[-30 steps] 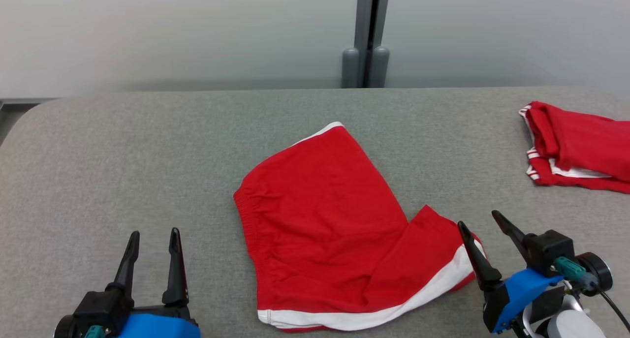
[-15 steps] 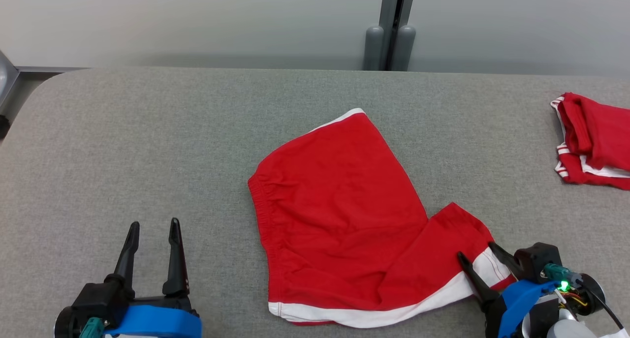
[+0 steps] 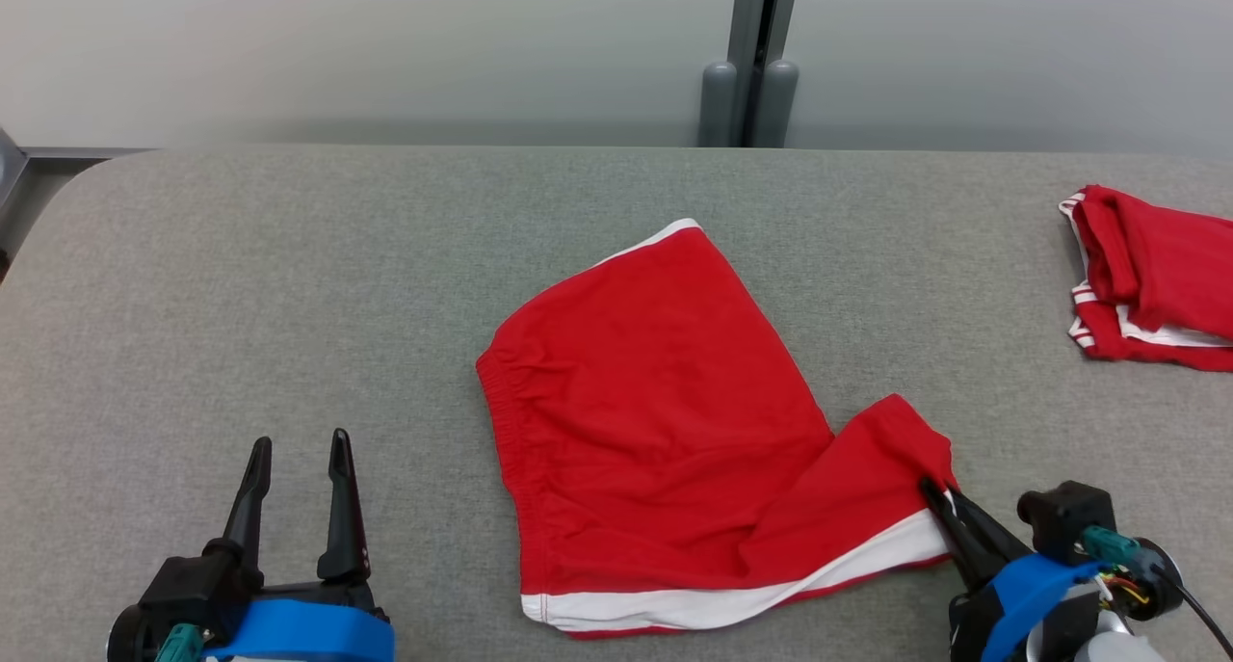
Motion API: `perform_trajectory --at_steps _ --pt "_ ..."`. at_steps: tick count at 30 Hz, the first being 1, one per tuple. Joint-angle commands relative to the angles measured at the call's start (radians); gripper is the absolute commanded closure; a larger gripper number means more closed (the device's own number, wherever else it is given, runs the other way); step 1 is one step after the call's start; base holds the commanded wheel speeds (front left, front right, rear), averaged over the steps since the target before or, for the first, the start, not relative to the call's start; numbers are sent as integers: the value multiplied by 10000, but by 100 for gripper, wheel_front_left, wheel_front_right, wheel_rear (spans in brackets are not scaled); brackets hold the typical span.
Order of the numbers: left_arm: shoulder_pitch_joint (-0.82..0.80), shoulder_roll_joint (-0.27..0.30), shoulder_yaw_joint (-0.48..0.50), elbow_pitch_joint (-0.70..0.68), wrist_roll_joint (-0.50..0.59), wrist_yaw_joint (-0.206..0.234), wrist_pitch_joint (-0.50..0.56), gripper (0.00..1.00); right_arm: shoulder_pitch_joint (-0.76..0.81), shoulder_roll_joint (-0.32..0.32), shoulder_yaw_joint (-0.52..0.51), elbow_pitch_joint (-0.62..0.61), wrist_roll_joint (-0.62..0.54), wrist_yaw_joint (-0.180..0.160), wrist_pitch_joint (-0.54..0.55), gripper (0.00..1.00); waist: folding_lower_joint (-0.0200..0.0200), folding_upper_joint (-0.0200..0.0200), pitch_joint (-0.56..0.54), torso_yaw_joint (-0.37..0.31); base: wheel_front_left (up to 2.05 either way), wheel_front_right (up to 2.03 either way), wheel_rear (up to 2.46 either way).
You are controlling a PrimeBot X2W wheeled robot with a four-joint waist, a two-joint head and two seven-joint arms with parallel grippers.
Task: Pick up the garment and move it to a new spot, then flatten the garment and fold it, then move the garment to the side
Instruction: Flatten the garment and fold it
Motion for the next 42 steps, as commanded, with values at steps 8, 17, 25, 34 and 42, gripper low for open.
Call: perform_trajectory --at_steps 8,17,25,34,42 --pt "119 -11 22 -62 -53 57 -45 0 1352 248 -673 -1644 -323 1 -899 100 1 0 -83 -382 0 0 0" --pt "247 -11 2 -36 -38 41 -45 0 3308 786 -1061 -2727 -764 1 -689 15 1 0 -173 -796 0 0 0" --pt "48 -11 -32 3 90 -17 -45 0 2469 571 -1117 -3468 -1068 1 -981 0 1 0 -208 -812 0 0 0" --pt "-163 -14 -117 26 77 -85 -45 0 -821 338 -148 -2321 -1293 1 329 0 1 0 -16 -323 0 0 0" --pt "-498 -14 -399 -40 -81 -3 -45 0 -2973 691 388 387 -1239 1 1019 0 1 0 464 337 0 0 0"
